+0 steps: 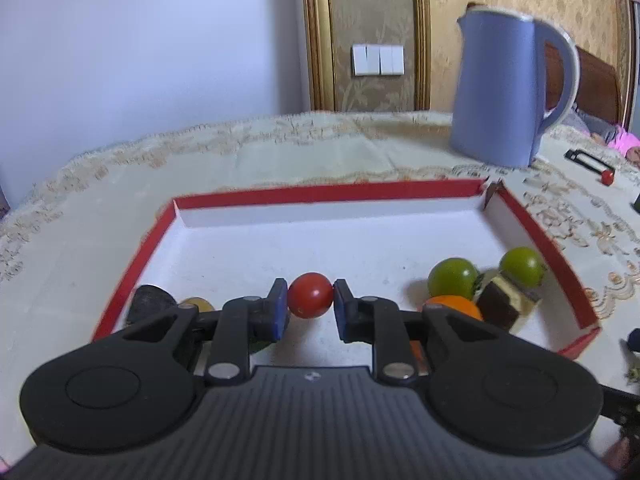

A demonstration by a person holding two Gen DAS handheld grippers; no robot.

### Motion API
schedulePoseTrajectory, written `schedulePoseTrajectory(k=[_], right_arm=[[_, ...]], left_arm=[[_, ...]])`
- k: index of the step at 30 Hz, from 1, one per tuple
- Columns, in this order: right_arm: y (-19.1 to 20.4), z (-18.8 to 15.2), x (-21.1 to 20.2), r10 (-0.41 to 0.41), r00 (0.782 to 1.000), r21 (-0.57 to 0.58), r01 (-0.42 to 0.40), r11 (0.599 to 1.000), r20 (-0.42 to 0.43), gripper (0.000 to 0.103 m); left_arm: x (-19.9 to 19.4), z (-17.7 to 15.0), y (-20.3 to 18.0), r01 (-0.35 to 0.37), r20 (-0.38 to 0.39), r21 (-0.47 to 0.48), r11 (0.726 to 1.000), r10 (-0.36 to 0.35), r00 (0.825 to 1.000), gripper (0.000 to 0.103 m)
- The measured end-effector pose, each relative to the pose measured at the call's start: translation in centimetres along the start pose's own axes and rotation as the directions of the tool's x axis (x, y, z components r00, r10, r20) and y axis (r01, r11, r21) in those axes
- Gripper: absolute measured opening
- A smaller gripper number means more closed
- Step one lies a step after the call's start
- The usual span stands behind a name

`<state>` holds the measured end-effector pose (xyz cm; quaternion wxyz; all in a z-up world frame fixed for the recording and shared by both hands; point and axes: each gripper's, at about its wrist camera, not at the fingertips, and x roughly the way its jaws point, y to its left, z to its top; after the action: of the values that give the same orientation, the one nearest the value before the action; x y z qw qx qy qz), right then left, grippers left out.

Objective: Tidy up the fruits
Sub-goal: 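Carry the red cherry tomato into the tray and open the left gripper, then withdraw the left gripper from the tray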

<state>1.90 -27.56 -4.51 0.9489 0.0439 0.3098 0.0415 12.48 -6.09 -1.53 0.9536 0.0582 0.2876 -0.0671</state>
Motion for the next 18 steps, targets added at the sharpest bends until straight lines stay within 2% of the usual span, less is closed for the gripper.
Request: schedulePoseTrajectory(k=[3,8,9,10,13,18], right_arm=[[0.0,0.0,0.0,0.000,1.000,0.000,0.000,1.000,0.000,0.078],[0.1,0.0,0.0,0.000,1.000,-0.003,0.000,1.000,-0.002,0.079],[0.0,0.0,0.0,0.000,1.000,-0.003,0.000,1.000,-0.002,0.079],[0.1,0.0,0.1,0.000,1.000,-0.005,0.000,1.000,-0.003,0.079],[0.1,0.0,0.1,0.000,1.000,-0.006,0.000,1.000,-0.003,0.079],[0.1,0.0,0.1,0.001,1.000,-0.005,-0.001,1.000,-0.003,0.080]], left_arm=[[0.6,0.0,-0.3,-0.018,0.013,0.014,1.000,0.018,1.000,0.022],[1.1,0.0,-0.3,-0.009,0.016,0.015,1.000,0.008,1.000,0.024],[1.1,0.0,-0.4,-0.015,0.021,0.025,1.000,0.015,1.000,0.033],[0.8,-0.1,-0.5,-0.023,0.023,0.028,0.999,0.022,0.999,0.046],[-0.9,-0.1,0.0,-0.013,0.051,0.022,1.000,0.012,0.999,0.063],[-4.5,-1.5,2.3,0.022,0.065,-0.032,0.999,-0.020,0.998,0.067]])
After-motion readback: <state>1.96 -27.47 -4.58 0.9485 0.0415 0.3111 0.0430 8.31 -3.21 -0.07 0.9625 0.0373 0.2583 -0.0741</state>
